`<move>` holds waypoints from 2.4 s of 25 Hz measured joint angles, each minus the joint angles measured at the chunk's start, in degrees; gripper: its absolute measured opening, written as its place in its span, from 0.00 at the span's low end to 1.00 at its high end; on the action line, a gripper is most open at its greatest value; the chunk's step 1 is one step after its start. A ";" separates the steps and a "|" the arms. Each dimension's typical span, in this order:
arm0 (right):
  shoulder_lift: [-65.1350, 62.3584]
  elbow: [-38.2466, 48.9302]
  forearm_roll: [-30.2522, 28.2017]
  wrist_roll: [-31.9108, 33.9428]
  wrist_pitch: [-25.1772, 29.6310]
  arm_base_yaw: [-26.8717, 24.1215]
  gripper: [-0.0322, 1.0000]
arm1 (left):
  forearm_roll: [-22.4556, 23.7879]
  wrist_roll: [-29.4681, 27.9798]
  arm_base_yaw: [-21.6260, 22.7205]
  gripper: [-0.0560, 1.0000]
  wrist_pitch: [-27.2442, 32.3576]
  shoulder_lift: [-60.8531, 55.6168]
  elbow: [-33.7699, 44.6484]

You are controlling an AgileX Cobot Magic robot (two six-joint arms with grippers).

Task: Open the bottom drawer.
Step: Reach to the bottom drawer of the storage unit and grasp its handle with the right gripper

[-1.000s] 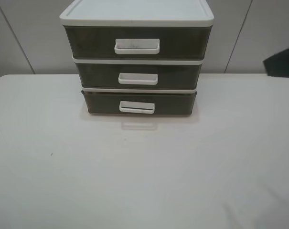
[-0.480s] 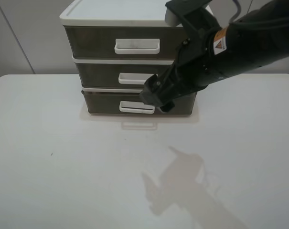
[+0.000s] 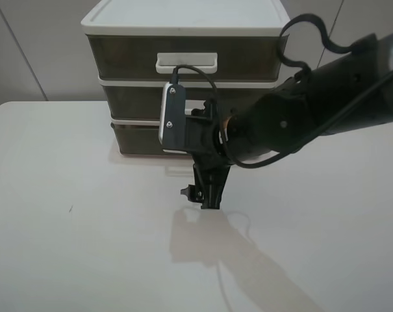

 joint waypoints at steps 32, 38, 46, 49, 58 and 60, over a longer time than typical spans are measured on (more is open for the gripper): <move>12.57 -0.11 27.77 -47.34 -13.72 -5.48 0.83 | 0.00 0.00 0.00 0.73 0.00 0.00 0.00; 13.09 -0.11 28.16 -47.34 -14.02 -5.48 0.83 | 0.00 0.00 0.00 0.73 0.00 0.00 0.00; 13.22 -0.11 29.36 -47.34 -14.36 -5.48 0.82 | 0.00 0.00 0.00 0.73 0.00 0.00 0.00; 13.43 -0.11 29.41 -47.34 -14.36 -5.48 0.76 | 0.00 0.00 0.00 0.73 0.00 0.00 0.00; 13.64 -0.31 29.79 -47.51 -16.78 -5.48 0.30 | 0.00 0.00 0.00 0.73 0.00 0.00 0.00; 13.64 -0.31 29.79 -47.51 -17.29 -5.48 0.20 | 0.00 0.00 0.00 0.73 0.00 0.00 0.00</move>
